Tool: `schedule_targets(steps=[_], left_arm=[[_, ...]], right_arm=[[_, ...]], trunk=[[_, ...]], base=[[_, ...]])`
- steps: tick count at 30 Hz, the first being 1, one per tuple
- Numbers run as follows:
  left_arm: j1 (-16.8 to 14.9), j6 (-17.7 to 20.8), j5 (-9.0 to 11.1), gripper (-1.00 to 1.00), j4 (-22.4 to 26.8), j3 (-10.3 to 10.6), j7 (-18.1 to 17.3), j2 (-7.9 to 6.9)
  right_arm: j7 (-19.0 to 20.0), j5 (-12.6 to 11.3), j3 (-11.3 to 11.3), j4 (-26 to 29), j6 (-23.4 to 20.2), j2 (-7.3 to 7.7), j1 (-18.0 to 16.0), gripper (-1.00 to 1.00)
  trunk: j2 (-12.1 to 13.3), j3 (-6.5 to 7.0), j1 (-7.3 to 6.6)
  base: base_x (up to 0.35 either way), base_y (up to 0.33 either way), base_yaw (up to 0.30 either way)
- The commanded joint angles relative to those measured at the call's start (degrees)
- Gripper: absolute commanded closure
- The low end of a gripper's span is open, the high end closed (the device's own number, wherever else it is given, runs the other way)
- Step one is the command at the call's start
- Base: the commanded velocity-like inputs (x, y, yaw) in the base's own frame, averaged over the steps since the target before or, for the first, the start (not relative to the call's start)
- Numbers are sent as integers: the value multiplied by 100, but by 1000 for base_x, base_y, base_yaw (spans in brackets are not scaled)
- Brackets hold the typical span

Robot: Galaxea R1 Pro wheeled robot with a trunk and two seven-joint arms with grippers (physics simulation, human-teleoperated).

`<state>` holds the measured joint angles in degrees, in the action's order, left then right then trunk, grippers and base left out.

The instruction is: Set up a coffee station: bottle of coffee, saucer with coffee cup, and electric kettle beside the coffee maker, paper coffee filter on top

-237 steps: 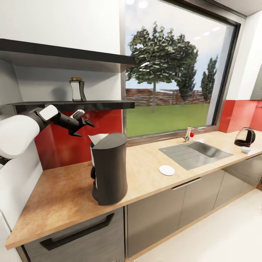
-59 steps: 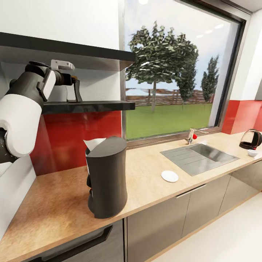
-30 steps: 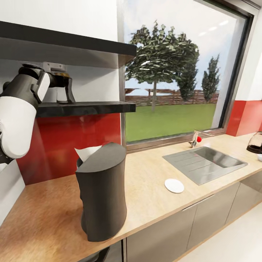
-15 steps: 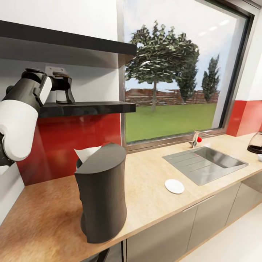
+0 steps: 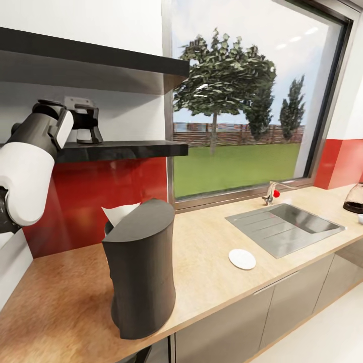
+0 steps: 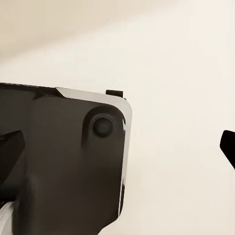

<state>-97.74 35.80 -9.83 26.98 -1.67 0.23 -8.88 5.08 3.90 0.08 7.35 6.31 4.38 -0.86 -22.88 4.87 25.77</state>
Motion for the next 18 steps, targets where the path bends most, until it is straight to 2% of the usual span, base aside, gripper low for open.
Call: schedule_targets(steps=[1,8,12,18], left_arm=[[2,24,-27,-100,5,-17,-7,2],[9,24,-13,-100,4,-18,-28,6],[9,11,166,-100,1,-18,-38,-5],[73,-8,316,-100,32,-41,-34,-14]], right_arm=[[10,41,-4,-5,19,2,-2,-100],[10,41,-11,-5,19,2,-2,-100],[10,41,-11,-5,19,2,-2,-100],[10,41,-9,-5,19,2,-2,-100]], trunk=[[-4,-3,2],[-4,-3,2],[-4,-3,2],[-4,-3,2]], base=[[0,0,0],[53,0,0],[190,0,0],[53,0,0]])
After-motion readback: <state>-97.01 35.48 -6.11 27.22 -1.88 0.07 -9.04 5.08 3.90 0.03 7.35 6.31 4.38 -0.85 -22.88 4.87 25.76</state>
